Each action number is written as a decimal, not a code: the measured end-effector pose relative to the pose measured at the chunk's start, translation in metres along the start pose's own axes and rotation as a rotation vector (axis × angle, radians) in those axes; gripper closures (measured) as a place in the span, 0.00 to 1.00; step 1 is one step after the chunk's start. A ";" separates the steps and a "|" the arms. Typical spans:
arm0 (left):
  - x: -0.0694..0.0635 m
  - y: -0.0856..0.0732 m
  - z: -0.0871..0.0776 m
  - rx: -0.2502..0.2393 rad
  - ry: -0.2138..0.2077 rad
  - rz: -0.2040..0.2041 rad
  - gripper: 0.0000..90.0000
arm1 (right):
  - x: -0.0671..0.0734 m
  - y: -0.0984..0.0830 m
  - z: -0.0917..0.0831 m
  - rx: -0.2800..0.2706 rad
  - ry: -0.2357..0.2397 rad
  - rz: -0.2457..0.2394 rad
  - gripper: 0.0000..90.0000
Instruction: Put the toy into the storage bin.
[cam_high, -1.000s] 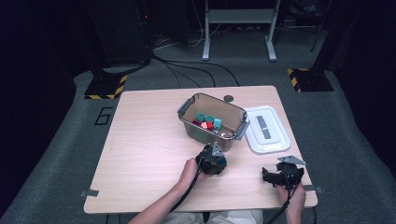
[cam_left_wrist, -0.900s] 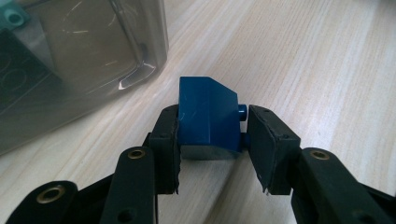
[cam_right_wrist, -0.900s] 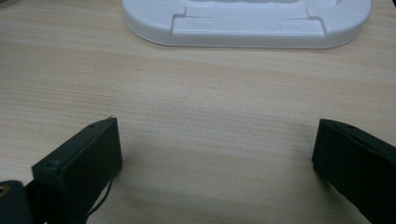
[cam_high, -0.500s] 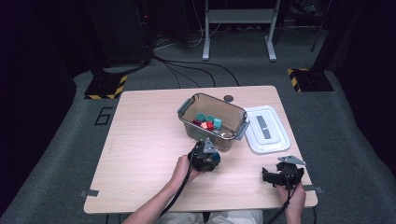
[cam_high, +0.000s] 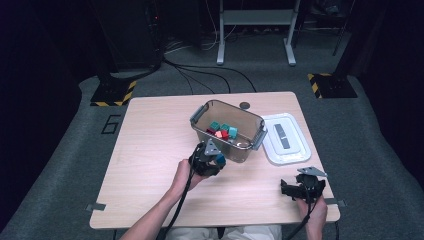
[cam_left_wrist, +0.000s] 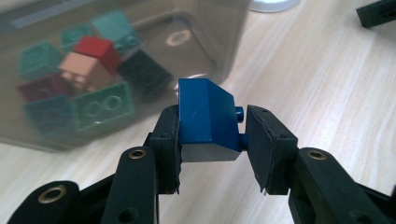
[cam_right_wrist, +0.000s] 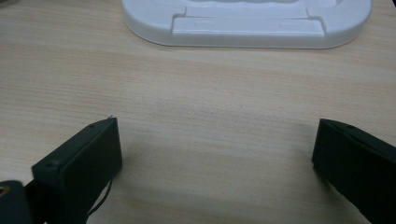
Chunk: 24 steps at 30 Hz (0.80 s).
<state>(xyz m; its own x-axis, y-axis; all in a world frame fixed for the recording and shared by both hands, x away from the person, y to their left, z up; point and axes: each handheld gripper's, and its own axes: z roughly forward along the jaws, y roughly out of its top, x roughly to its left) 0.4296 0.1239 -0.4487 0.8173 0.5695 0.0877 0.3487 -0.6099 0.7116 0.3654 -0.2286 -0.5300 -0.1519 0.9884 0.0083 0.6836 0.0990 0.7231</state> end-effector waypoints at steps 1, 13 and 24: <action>0.002 0.001 -0.003 -0.002 0.005 -0.003 0.64 | 0.000 0.000 0.000 0.000 0.000 0.000 0.01; 0.022 0.010 -0.027 -0.007 0.011 -0.018 0.64 | 0.000 0.000 0.000 0.000 0.000 0.000 0.01; 0.033 0.026 -0.046 -0.011 0.032 -0.006 0.64 | 0.000 0.000 0.000 0.000 0.000 0.000 0.01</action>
<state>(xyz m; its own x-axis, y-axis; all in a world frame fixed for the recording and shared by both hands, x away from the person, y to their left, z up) 0.4442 0.1522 -0.3956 0.8001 0.5905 0.1057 0.3482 -0.6007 0.7197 0.3656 -0.2284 -0.5299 -0.1513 0.9884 0.0083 0.6840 0.0987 0.7227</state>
